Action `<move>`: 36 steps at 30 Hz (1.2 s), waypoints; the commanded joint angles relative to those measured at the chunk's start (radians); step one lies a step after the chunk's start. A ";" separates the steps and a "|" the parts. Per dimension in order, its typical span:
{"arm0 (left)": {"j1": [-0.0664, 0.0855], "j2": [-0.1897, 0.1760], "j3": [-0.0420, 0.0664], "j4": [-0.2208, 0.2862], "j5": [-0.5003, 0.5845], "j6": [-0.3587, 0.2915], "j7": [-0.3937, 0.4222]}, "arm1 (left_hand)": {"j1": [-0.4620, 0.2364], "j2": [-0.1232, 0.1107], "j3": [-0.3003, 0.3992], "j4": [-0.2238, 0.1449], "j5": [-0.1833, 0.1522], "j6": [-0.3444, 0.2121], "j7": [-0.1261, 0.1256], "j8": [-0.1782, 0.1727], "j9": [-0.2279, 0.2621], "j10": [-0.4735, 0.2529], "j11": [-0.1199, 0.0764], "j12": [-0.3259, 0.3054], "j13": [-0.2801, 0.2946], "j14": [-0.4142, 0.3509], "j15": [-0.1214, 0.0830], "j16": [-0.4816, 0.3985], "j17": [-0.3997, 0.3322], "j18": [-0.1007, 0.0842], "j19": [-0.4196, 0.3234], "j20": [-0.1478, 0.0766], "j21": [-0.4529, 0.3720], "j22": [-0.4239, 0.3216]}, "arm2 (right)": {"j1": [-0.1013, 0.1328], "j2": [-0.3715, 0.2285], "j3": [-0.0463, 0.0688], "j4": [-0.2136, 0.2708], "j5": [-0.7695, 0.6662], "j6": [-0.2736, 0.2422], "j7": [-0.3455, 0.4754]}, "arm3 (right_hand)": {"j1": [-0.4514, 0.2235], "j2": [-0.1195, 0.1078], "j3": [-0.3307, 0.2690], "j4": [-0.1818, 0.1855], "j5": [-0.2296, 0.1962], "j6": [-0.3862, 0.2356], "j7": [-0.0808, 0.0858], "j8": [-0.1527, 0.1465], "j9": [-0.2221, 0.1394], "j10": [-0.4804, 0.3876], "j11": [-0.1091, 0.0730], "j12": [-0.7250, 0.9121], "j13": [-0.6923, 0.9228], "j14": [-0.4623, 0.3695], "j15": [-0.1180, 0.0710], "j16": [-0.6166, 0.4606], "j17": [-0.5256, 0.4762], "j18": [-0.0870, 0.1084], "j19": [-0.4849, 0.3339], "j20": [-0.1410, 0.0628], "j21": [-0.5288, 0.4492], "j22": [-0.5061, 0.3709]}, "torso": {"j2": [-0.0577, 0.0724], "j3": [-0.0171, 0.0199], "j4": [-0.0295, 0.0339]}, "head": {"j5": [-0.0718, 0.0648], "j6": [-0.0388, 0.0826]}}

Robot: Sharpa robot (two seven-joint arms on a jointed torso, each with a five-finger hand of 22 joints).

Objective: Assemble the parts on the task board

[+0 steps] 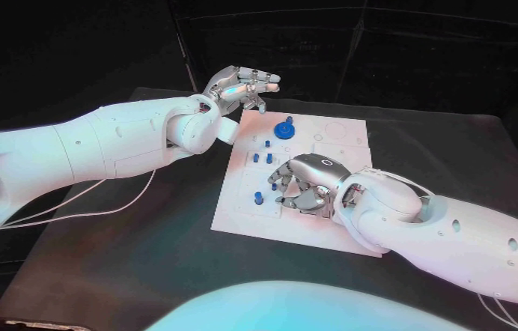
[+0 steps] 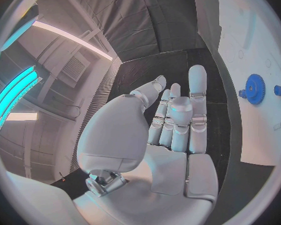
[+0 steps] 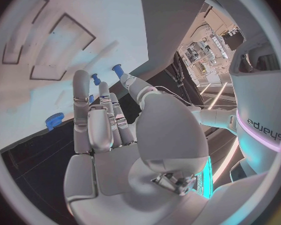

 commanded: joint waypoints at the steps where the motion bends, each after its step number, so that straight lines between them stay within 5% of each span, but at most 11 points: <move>1: 0.001 0.000 0.000 -0.002 0.000 0.011 0.003 | -0.004 0.007 -0.004 0.002 -0.004 -0.006 0.002 0.006 0.001 -0.008 0.002 0.005 0.001 -0.005 0.002 0.005 -0.001 0.014 -0.001 0.004 0.002 0.002 | 0.011 -0.027 0.001 0.038 0.136 -0.087 0.092 | -0.012 0.005 -0.016 0.005 0.007 0.012 0.007 0.009 0.003 -0.005 0.002 0.006 0.002 0.013 0.007 -0.004 0.002 0.006 -0.002 0.003 -0.006 -0.002 | 0.001 0.0013 0.0003 | -0.005 0.003; 5: 0.001 0.001 0.000 -0.004 0.000 0.011 0.004 | -0.004 0.007 -0.004 0.002 -0.004 -0.006 0.002 0.006 0.001 -0.008 0.002 0.005 0.001 -0.005 0.002 0.005 -0.001 0.014 -0.001 0.004 0.002 0.002 | 0.031 -0.077 0.002 0.081 0.251 -0.136 0.135 | -0.001 0.016 -0.027 0.011 0.017 0.039 0.006 0.024 0.007 0.011 -0.001 0.020 0.008 0.017 0.005 0.003 0.012 0.007 0.003 0.003 -0.006 -0.003 | 0.000 0.0022 -0.0009 | -0.013 0.008; 8: 0.001 0.001 0.000 -0.006 0.000 0.012 0.004 | -0.004 0.007 -0.004 0.002 -0.004 -0.006 0.002 0.006 0.001 -0.008 0.002 0.005 0.001 -0.005 0.002 0.005 -0.001 0.014 -0.001 0.004 0.002 0.002 | 0.054 -0.121 0.003 0.100 0.367 -0.173 0.151 | 0.034 0.032 -0.023 -0.001 0.028 0.072 -0.009 0.041 0.011 0.068 -0.021 0.063 0.030 0.040 -0.010 0.052 0.092 0.008 0.023 -0.008 0.008 0.008 | -0.001 0.0013 -0.0018 | -0.019 0.011; 14: 0.000 -0.003 0.000 0.000 0.000 0.011 0.005 | -0.004 0.007 -0.004 0.002 -0.004 -0.006 0.002 0.006 0.001 -0.008 0.002 0.005 0.001 -0.005 0.002 0.005 -0.001 0.014 -0.001 0.004 0.002 0.002 | 0.090 -0.236 0.003 0.111 0.509 -0.175 0.080 | -0.007 0.019 -0.096 0.032 0.051 0.131 -0.046 0.083 0.021 0.176 -0.059 0.264 0.166 0.063 -0.039 0.116 0.197 -0.013 0.095 -0.035 0.082 0.128 | -0.001 -0.0039 -0.0008 | -0.058 0.022; 16: 0.000 -0.005 0.000 0.003 0.000 0.011 0.005 | -0.004 0.007 -0.004 0.002 -0.004 -0.006 0.002 0.006 0.001 -0.008 0.002 0.005 0.001 -0.005 0.002 0.005 -0.001 0.014 -0.001 0.004 0.002 0.002 | 0.093 -0.266 0.003 0.110 0.507 -0.176 0.039 | -0.054 0.011 -0.151 0.065 0.114 0.170 -0.070 0.121 0.037 0.229 -0.080 0.536 0.464 0.076 -0.055 0.157 0.270 -0.024 0.131 -0.050 0.124 0.201 | -0.002 -0.0045 -0.0027 | -0.079 0.029; 17: 0.000 -0.006 0.000 0.004 0.000 0.011 0.005 | -0.004 0.007 -0.004 0.002 -0.004 -0.006 0.002 0.006 0.001 -0.008 0.002 0.005 0.001 -0.005 0.002 0.005 -0.001 0.014 -0.001 0.004 0.002 0.002 | 0.094 -0.278 0.003 0.109 0.504 -0.177 0.020 | -0.063 0.014 -0.181 0.078 0.125 0.174 -0.082 0.138 0.048 0.243 -0.087 0.707 0.662 0.081 -0.065 0.176 0.306 -0.033 0.147 -0.055 0.144 0.234 | -0.003 -0.0042 -0.0032 | -0.100 0.043; 21: 0.001 -0.013 0.000 0.009 0.000 0.011 0.005 | -0.004 0.007 -0.004 0.002 -0.004 -0.006 0.002 0.006 0.001 -0.008 0.002 0.005 0.001 -0.005 0.002 0.005 -0.001 0.014 -0.001 0.004 0.002 0.002 | 0.096 -0.324 0.002 0.103 0.464 -0.181 -0.075 | -0.099 0.025 -0.253 0.120 0.151 0.187 -0.086 0.184 0.082 0.289 -0.094 1.005 1.039 0.090 -0.066 0.209 0.375 -0.038 0.169 -0.066 0.175 0.289 | -0.006 -0.0058 -0.0083 | -0.145 0.053; 26: 0.000 -0.020 0.000 0.014 0.000 0.010 0.005 | -0.006 0.007 -0.005 0.002 -0.004 -0.008 0.003 0.007 0.000 -0.011 0.002 0.007 0.001 -0.006 0.003 0.005 -0.002 0.014 -0.002 0.004 0.002 0.002 | 0.088 -0.364 0.001 0.095 0.366 -0.179 -0.198 | -0.120 0.028 -0.324 0.154 0.180 0.178 -0.094 0.211 0.118 0.307 -0.096 1.109 1.185 0.092 -0.069 0.217 0.393 -0.039 0.172 -0.069 0.184 0.304 | -0.015 -0.0087 -0.0163 | -0.193 0.051; 29: 0.000 -0.025 0.000 0.017 0.000 0.010 0.005 | -0.011 0.007 -0.007 0.006 -0.004 -0.010 0.003 0.008 0.000 -0.013 0.003 0.009 0.001 -0.006 0.004 0.006 -0.002 0.014 -0.002 0.005 0.001 0.002 | 0.074 -0.379 0.000 0.098 0.297 -0.178 -0.264 | -0.132 0.033 -0.351 0.174 0.181 0.167 -0.092 0.215 0.128 0.301 -0.094 1.112 1.192 0.093 -0.069 0.218 0.397 -0.040 0.171 -0.067 0.184 0.304 | -0.018 -0.0101 -0.0215 | -0.204 0.045; 36: 0.001 -0.031 0.000 0.026 0.000 0.009 0.006 | -0.014 0.008 -0.008 0.008 -0.004 -0.010 0.004 0.009 0.000 -0.014 0.004 0.011 0.001 -0.006 0.004 0.007 -0.002 0.014 -0.003 0.005 0.001 0.002 | 0.019 -0.375 -0.001 0.109 0.162 -0.173 -0.361 | -0.142 0.032 -0.440 0.253 0.093 0.139 -0.088 0.228 0.158 0.293 -0.090 1.112 1.207 0.093 -0.065 0.220 0.401 -0.039 0.168 -0.064 0.183 0.303 | -0.023 -0.0140 -0.0296 | -0.217 0.037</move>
